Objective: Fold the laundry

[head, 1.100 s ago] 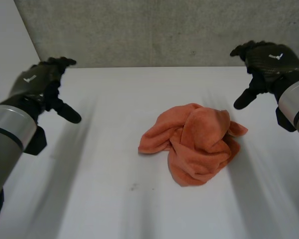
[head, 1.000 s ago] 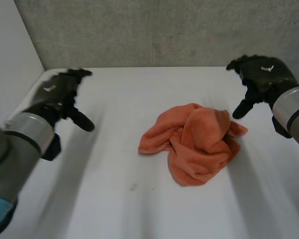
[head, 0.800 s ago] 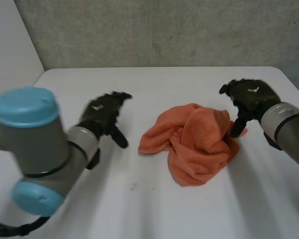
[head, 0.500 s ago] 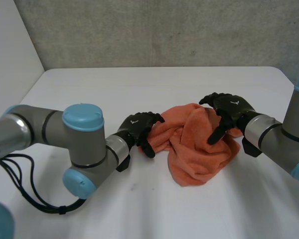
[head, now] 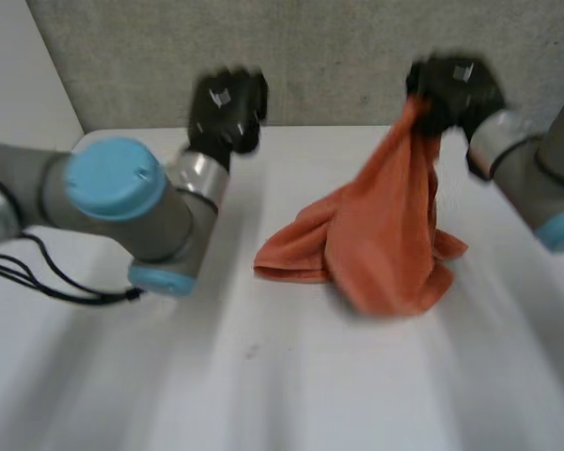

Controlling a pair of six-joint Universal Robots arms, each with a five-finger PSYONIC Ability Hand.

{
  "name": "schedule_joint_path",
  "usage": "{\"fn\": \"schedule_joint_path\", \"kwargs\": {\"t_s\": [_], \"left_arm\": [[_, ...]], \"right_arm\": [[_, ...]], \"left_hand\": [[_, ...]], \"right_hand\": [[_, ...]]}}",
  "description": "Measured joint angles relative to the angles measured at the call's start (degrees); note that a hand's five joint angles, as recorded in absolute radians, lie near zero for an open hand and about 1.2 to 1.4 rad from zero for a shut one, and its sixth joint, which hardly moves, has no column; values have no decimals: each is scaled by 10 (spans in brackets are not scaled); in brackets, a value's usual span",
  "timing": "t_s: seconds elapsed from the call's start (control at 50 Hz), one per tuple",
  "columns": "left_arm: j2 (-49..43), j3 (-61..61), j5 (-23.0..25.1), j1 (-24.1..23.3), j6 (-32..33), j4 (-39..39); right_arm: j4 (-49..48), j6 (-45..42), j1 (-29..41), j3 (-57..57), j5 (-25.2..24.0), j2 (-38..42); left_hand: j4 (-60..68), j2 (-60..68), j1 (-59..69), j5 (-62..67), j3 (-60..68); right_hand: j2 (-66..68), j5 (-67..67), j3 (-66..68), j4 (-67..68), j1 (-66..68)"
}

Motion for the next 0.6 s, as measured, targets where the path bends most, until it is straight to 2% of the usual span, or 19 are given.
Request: {"fn": "schedule_joint_path", "kwargs": {"t_s": [0.04, 0.1, 0.18, 0.3, 0.34, 0.36, 0.38, 0.4, 0.44, 0.46, 0.6], "left_arm": [[18, -5, -4, 1, 2, 8], [100, -46, -15, 7, 6, 27], [173, -110, -17, 13, 4, 18], [269, -240, -15, 18, 0, -23], [290, -279, -14, 19, 0, -33], [295, -290, -14, 20, -1, -35], [308, -320, -12, 21, -1, -41], [311, -328, -12, 22, -1, -43], [315, -344, -11, 24, -2, -46], [316, -357, -10, 28, -4, -50], [263, -366, -3, 45, -44, -79]], "right_arm": [[-12, 0, 2, -10, 3, -7], [-58, 7, 12, -25, 7, -43], [-83, 24, 27, 4, -7, -85], [-17, 34, 50, 87, -56, -134], [18, 32, 59, 109, -70, -149], [31, 30, 62, 115, -74, -154], [61, 27, 70, 129, -83, -168], [70, 26, 73, 132, -85, -172], [82, 24, 76, 136, -88, -180], [100, 22, 81, 140, -91, -201], [113, 29, 83, 137, -90, -252]], "left_hand": [[0, 0, 0, 0, 0], [0, 0, 0, 0, 0], [1, 1, 1, 3, 1], [-21, -21, -2, -5, -20], [-164, -179, -169, -154, -176], [-208, -208, -204, -185, -205], [-348, -348, -350, -343, -345], [-401, -410, -397, -395, -408], [-441, -440, -436, -431, -438], [-520, -520, -505, -508, -518], [-587, -587, -564, -567, -585]], "right_hand": [[0, 0, 0, 0, 0], [0, 0, 0, 0, 0], [0, 4, 0, 0, 0], [0, 5, 2, 1, 0], [0, 5, 3, 2, 0], [0, 5, 3, 2, 0], [5, 5, 3, 3, 0], [5, 5, 3, 3, 0], [5, 5, 3, 3, 0], [5, 5, 3, 3, 0], [5, 5, 3, 3, 0]]}}
